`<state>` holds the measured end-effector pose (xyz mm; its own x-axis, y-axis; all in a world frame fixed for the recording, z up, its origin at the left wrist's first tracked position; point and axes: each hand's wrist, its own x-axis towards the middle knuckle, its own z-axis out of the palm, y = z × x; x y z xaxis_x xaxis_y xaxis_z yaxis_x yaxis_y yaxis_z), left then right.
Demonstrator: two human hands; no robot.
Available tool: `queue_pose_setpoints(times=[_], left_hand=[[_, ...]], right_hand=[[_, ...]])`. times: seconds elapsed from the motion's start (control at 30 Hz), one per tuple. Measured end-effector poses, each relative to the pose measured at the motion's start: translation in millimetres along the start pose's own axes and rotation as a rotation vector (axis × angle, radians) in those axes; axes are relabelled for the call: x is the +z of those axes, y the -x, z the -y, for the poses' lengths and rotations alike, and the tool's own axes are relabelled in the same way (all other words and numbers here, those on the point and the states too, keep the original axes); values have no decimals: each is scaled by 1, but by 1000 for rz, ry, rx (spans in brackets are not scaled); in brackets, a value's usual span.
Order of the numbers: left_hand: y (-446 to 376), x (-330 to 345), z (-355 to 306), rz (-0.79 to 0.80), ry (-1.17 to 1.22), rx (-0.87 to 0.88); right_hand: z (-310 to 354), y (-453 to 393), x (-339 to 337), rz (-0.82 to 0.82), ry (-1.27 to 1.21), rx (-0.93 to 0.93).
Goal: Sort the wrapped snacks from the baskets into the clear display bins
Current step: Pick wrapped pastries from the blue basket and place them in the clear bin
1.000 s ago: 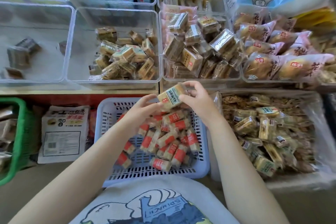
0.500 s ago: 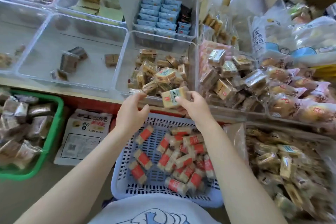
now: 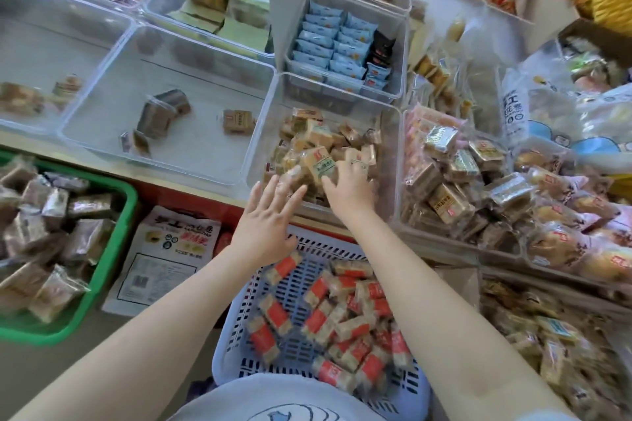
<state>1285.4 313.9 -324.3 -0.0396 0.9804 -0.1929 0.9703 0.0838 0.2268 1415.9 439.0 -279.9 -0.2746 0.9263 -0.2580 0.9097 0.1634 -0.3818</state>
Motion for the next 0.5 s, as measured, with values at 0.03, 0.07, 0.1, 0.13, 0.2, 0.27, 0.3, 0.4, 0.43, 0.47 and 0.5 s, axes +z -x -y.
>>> queue_pose_setpoints(times=[0.03, 0.07, 0.1, 0.13, 0.2, 0.27, 0.3, 0.4, 0.43, 0.47, 0.5], left_hand=[[0, 0, 1, -1, 5, 2], [0, 1, 1, -1, 6, 4], [0, 1, 1, -1, 4, 4], [0, 2, 2, 0, 1, 4], [0, 1, 1, -3, 3, 1], [0, -1, 1, 1, 2, 5], [0, -2, 1, 17, -7, 6], [0, -14, -2, 47, 25, -8], [1, -20, -8, 17, 88, -8], [3, -26, -17, -45, 169, 1], [6, -32, -30, -121, 241, 21]], right_hand=[[5, 3, 7, 18, -5, -66], [10, 5, 13, 43, -27, -118], [15, 6, 18, 62, -52, -139], [18, 7, 21, 71, -71, -135], [21, 6, 23, 67, -86, -101], [18, 12, 16, 47, -143, -88], [15, 18, 9, 18, -189, -97], [-10, 55, -18, -96, -323, -98], [-25, 71, -25, -126, -342, -78], [-40, 88, -31, -150, -353, -50], [-56, 105, -36, -169, -368, -9]])
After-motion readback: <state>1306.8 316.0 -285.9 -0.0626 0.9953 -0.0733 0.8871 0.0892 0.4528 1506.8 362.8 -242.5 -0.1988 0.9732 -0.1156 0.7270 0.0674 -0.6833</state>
